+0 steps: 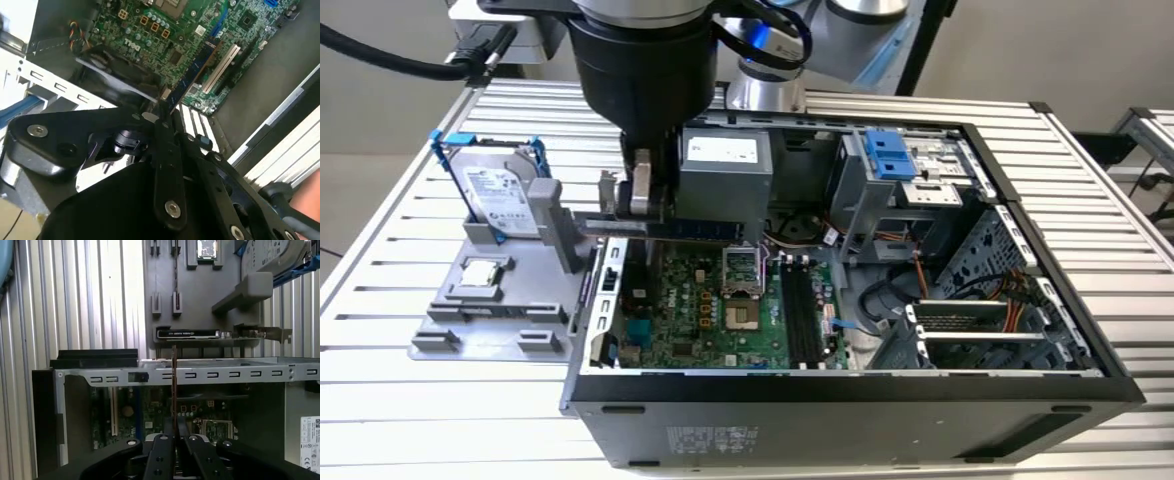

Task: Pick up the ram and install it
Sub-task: 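Pick up the ram and move it above insertion slot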

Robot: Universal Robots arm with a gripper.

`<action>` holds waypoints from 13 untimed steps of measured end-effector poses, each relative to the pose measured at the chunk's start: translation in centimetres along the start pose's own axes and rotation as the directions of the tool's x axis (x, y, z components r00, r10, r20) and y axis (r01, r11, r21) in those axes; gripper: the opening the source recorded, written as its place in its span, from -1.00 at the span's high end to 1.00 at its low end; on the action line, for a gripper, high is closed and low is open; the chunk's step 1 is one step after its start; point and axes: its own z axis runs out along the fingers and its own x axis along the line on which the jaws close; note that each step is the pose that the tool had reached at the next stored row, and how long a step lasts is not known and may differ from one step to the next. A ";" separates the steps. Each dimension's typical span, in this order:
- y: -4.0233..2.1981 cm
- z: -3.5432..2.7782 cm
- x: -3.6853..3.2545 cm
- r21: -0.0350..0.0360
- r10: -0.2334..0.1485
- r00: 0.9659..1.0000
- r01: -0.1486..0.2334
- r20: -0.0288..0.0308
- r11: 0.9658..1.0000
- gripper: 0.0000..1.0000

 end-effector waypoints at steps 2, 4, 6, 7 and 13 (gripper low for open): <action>-0.39 0.00 -0.02 0.000 0.000 1.000 0.000 0.000 1.000 1.00; -0.77 -0.01 -0.04 -0.001 0.000 1.000 0.000 0.000 1.000 1.00; -1.15 -0.02 -0.07 -0.001 0.000 1.000 0.000 0.000 1.000 1.00; -1.35 -0.02 -0.08 -0.001 0.000 1.000 0.000 0.000 1.000 1.00; -2.49 -0.04 -0.14 -0.002 0.000 1.000 0.000 0.000 1.000 1.00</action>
